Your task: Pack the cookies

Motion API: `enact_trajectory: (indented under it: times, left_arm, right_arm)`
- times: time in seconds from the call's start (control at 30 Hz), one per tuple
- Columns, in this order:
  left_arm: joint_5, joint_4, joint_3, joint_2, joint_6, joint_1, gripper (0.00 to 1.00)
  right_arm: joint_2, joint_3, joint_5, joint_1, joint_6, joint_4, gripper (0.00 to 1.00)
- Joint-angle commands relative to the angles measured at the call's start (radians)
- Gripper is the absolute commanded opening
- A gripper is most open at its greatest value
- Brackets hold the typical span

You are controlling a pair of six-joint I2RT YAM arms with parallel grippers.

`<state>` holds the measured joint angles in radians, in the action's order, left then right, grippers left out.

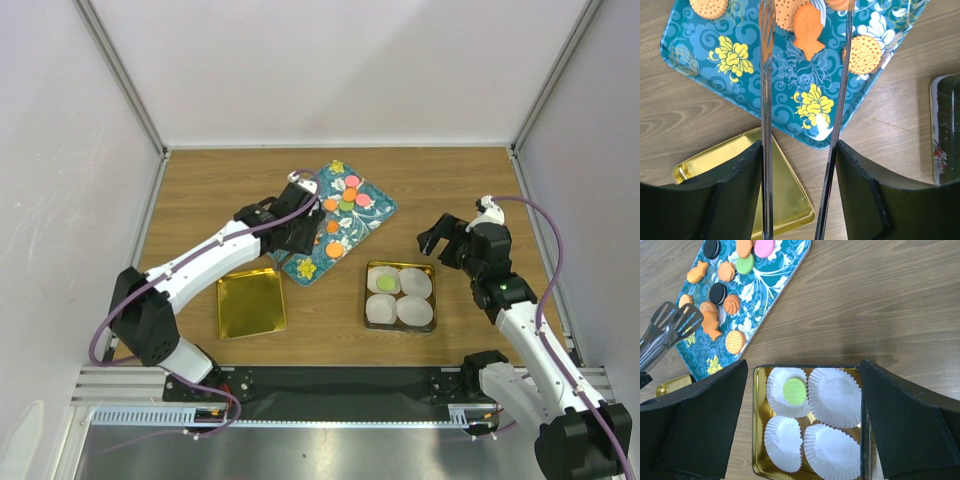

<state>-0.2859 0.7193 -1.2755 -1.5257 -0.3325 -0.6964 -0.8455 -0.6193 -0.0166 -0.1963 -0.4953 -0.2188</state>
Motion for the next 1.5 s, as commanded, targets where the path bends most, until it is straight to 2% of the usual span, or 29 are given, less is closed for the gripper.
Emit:
enact_trajectory:
  times: [0.0, 0.53, 1.47]
  left_arm:
    - [-0.025, -0.03, -0.008, -0.008, 0.03, 0.006, 0.63]
    - [-0.093, -0.04, -0.053, -0.126, 0.061, 0.006, 0.58]
    - [-0.105, -0.031, 0.016, -0.031, 0.053, 0.006, 0.48]
  right_arm:
    - [-0.003, -0.003, -0.009, 0.001, 0.02, 0.018, 1.0]
    - [0.002, -0.002, -0.013, 0.001, 0.021, 0.018, 1.0]
    - [0.005, 0.0, -0.011, 0.001, 0.021, 0.016, 1.0]
